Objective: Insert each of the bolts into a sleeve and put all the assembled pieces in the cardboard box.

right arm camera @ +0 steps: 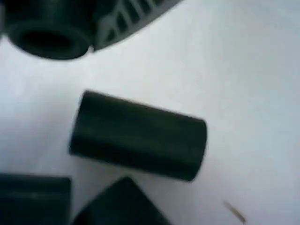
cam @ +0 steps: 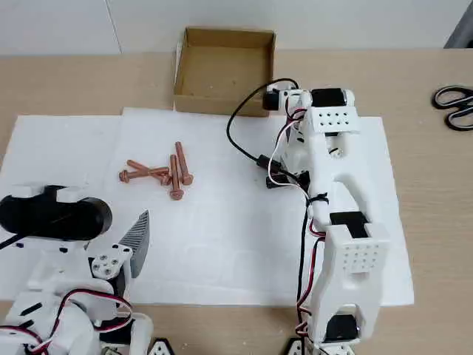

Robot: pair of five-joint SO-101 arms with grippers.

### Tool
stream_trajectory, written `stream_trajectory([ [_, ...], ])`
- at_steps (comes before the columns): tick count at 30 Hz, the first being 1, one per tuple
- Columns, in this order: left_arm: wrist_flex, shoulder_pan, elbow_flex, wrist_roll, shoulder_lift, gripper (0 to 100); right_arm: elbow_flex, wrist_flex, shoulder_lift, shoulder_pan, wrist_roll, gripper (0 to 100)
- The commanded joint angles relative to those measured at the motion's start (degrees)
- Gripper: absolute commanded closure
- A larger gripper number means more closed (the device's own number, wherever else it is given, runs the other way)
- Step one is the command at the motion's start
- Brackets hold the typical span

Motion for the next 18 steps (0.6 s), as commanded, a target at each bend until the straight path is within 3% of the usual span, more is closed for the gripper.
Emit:
stream_trajectory([
  [1, -0.5, -0.4, -0.1, 0.2, 0.0, 78, -0.2, -0.5, 0.5, -0.1, -0.4, 86.6],
  [18, -0.5, -0.4, -0.1, 0.2, 0.0, 78, 0.2, -1.3, 3.4, -0.1, -0.6, 86.2],
])
